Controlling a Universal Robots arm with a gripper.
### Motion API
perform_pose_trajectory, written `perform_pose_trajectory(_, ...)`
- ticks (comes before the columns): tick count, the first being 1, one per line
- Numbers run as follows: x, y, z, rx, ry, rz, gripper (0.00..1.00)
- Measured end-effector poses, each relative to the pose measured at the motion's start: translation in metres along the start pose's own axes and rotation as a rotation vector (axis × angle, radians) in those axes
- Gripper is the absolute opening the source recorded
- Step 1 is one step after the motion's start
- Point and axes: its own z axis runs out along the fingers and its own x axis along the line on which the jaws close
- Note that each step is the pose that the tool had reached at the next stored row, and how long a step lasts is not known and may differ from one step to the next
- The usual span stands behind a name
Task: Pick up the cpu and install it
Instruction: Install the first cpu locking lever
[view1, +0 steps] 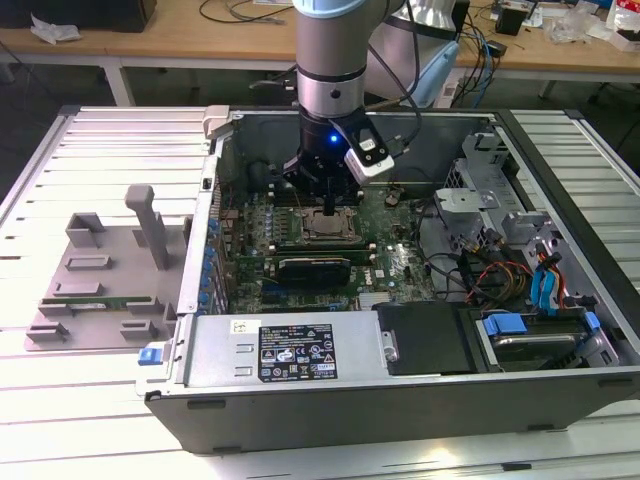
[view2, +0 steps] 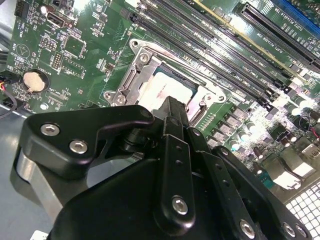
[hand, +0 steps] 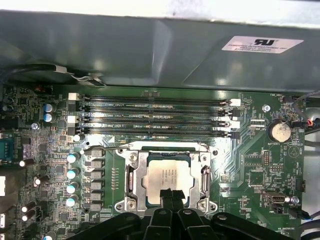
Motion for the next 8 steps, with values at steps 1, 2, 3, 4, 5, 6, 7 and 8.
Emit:
perform_pose_trajectory(1,0.0,0.0,-0.0001,0.0,0.0,0.0,0.11)
perform_pose_trajectory(2,0.0,0.0,-0.0002,0.0,0.0,0.0,0.11)
perform_pose_trajectory(3,0.0,0.0,-0.0002,0.0,0.0,0.0,0.11)
perform_pose_trajectory(4,0.0,0.0,-0.0002,0.0,0.0,0.0,0.11)
perform_pose_trajectory(5,0.0,0.0,-0.0003,0.0,0.0,0.0,0.11)
perform_pose_trajectory(6,0.0,-0.0001,-0.0014,0.0003,0.0001,0.0,0.11)
perform_pose_trajectory(7,-0.0001,0.0,-0.0027,0.0001,0.0,0.0,0.11)
perform_pose_trajectory(8,-0.0004,0.0,-0.0064,0.0,0.0,0.0,0.11)
